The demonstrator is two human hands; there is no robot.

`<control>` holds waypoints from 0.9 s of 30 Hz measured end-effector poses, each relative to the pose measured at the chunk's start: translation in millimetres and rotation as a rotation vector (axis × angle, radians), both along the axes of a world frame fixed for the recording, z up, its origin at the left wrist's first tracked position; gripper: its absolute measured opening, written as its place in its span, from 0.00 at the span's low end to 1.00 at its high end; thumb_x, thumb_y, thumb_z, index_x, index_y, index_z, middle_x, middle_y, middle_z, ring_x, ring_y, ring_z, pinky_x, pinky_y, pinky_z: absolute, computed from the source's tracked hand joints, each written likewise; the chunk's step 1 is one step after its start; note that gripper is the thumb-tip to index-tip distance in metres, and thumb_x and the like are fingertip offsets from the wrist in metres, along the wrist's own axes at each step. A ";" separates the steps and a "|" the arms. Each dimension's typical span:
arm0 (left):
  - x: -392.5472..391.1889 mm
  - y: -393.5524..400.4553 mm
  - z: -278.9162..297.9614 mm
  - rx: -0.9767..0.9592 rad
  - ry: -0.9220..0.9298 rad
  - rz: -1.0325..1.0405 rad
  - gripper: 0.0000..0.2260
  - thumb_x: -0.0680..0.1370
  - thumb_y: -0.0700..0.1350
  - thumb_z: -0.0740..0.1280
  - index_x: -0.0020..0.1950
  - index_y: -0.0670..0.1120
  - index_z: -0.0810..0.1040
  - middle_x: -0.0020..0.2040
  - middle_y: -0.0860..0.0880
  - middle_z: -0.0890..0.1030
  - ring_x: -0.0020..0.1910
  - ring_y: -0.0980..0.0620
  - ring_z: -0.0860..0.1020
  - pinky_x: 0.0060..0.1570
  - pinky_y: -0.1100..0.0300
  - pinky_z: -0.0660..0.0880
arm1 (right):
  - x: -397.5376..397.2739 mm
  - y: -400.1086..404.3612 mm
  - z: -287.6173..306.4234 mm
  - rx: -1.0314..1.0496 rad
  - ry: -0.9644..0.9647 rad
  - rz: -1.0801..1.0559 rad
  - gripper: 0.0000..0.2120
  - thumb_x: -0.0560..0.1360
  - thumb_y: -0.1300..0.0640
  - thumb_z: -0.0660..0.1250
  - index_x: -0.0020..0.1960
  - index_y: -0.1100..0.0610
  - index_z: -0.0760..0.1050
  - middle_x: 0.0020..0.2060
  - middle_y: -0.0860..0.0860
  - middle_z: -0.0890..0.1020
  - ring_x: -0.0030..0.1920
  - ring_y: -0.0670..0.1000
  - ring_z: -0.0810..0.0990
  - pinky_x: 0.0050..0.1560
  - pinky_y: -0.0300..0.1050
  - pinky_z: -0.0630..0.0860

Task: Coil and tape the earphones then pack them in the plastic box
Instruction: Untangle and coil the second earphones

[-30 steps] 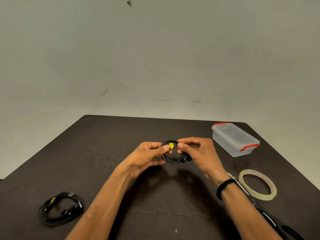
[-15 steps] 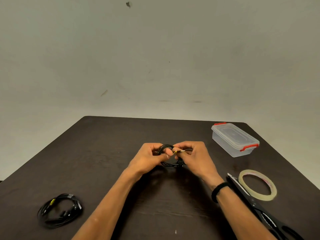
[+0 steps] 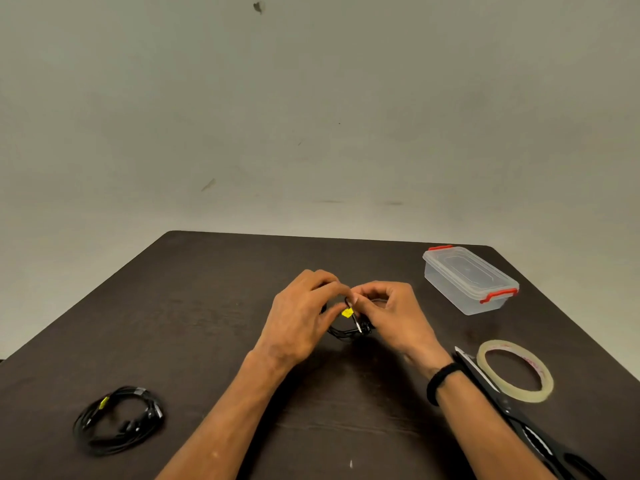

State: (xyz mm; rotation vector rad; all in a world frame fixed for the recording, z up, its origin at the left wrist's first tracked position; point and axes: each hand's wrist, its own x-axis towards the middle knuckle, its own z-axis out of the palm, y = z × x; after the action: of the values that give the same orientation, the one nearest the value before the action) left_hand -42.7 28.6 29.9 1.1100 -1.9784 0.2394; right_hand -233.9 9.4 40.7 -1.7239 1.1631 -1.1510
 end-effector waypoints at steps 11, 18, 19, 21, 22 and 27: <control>-4.0 -0.7 14.0 0.638 1.152 -0.177 0.08 0.81 0.44 0.71 0.51 0.39 0.86 0.40 0.42 0.87 0.36 0.51 0.84 0.37 0.59 0.82 | 1.0 -1.2 2.8 -0.059 0.053 0.054 0.08 0.77 0.59 0.77 0.55 0.52 0.87 0.42 0.48 0.90 0.44 0.45 0.89 0.48 0.38 0.82; 0.5 1.9 18.8 0.909 1.609 -0.259 0.14 0.79 0.35 0.72 0.64 0.43 0.75 0.43 0.37 0.87 0.33 0.50 0.84 0.33 0.61 0.82 | -3.3 -2.2 3.8 -0.120 0.081 0.047 0.07 0.76 0.57 0.79 0.54 0.50 0.88 0.44 0.45 0.89 0.47 0.45 0.88 0.53 0.48 0.85; 1.0 2.1 18.9 0.934 1.634 -0.264 0.14 0.80 0.35 0.71 0.64 0.43 0.74 0.42 0.38 0.87 0.32 0.51 0.83 0.33 0.61 0.82 | -3.4 -2.3 3.6 -0.126 0.080 0.043 0.07 0.76 0.57 0.79 0.53 0.50 0.88 0.45 0.45 0.89 0.47 0.45 0.88 0.53 0.48 0.85; 0.8 2.9 18.7 0.986 1.569 -0.272 0.11 0.81 0.36 0.70 0.64 0.39 0.77 0.42 0.39 0.87 0.32 0.52 0.83 0.34 0.63 0.82 | -3.8 -2.7 3.6 -0.134 0.068 0.030 0.07 0.76 0.56 0.79 0.53 0.49 0.88 0.45 0.44 0.89 0.48 0.45 0.88 0.53 0.47 0.84; 0.7 3.1 18.5 1.003 1.509 -0.274 0.11 0.82 0.37 0.69 0.64 0.36 0.79 0.42 0.40 0.87 0.33 0.52 0.83 0.35 0.63 0.82 | -3.8 -3.1 3.5 -0.132 0.052 0.019 0.07 0.76 0.56 0.79 0.53 0.49 0.88 0.45 0.44 0.89 0.48 0.44 0.88 0.53 0.46 0.84; 1.2 0.7 16.0 0.994 1.206 -0.268 0.17 0.79 0.54 0.72 0.56 0.40 0.86 0.47 0.43 0.87 0.41 0.51 0.83 0.47 0.58 0.82 | -4.1 -4.9 3.6 -0.112 -0.066 -0.059 0.07 0.75 0.58 0.80 0.52 0.51 0.88 0.43 0.46 0.90 0.46 0.45 0.88 0.51 0.43 0.83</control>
State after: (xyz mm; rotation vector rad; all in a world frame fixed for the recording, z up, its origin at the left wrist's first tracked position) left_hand -41.4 29.3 45.9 1.0805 -1.0087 -1.3701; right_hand -238.0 4.4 44.3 -1.7307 1.1354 -1.3215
